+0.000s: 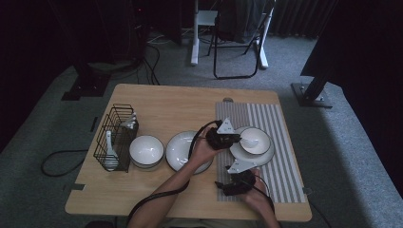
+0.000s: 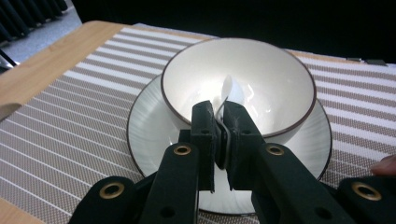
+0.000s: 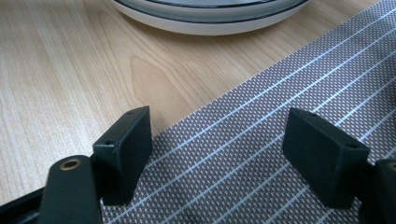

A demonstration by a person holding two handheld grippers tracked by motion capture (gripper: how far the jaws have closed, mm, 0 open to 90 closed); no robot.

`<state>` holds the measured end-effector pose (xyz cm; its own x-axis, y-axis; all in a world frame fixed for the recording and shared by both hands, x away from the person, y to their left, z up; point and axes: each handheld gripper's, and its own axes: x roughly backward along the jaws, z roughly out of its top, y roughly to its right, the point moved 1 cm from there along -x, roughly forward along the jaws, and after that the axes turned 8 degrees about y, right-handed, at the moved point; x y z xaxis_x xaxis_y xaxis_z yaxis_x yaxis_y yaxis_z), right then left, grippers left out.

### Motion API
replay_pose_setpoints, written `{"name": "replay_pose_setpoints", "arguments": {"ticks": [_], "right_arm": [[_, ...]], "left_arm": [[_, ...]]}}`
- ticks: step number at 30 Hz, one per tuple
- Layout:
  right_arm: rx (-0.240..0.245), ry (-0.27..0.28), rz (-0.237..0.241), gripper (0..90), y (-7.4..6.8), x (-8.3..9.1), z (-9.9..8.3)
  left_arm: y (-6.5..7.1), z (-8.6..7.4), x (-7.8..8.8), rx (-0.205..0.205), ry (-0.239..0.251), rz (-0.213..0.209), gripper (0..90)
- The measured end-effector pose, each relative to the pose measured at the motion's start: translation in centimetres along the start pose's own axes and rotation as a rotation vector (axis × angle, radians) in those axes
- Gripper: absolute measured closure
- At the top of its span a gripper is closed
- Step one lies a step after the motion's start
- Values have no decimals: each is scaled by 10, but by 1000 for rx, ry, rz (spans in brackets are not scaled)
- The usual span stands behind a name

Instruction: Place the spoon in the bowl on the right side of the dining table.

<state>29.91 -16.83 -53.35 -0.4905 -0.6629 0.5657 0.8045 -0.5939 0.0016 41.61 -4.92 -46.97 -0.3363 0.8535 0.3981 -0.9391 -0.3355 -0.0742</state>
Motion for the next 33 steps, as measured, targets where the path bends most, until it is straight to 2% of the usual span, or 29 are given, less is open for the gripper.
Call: {"name": "replay_pose_setpoints", "arguments": {"ticks": [8, 12, 23, 33], "right_arm": [[0, 0, 1, 238, 0, 0, 0], [0, 0, 0, 238, 0, 0, 0], [1, 0, 0, 238, 0, 0, 0], [0, 0, 0, 238, 0, 0, 0]], "left_arm": [[2, -1, -5, 0, -16, -6, 829], [2, -3, -4, 6, -13, -5, 797], [-1, -1, 4, 7, -21, 4, 731], [-5, -3, 12, 29, -24, 5, 701]]}}
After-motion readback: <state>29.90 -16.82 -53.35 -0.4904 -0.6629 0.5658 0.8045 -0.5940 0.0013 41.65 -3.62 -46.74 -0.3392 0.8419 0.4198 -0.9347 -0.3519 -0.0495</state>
